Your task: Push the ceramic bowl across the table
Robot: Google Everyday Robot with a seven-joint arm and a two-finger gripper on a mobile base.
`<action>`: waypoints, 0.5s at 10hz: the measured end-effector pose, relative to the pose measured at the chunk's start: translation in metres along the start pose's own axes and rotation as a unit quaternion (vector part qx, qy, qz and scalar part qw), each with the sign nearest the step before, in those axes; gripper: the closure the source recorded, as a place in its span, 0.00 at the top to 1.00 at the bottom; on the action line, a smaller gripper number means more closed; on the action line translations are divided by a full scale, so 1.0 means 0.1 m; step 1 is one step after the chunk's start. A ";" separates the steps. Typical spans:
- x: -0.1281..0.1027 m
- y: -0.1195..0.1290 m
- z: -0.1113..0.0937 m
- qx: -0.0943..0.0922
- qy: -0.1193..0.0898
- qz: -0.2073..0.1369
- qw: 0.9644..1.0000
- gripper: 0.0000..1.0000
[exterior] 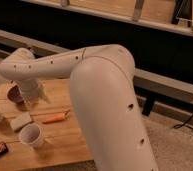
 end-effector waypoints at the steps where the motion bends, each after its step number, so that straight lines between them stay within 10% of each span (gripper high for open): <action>1: -0.09 0.11 0.05 0.004 0.002 0.025 1.000 0.65; 5: -0.28 0.28 0.19 0.020 -0.006 0.092 0.996 0.65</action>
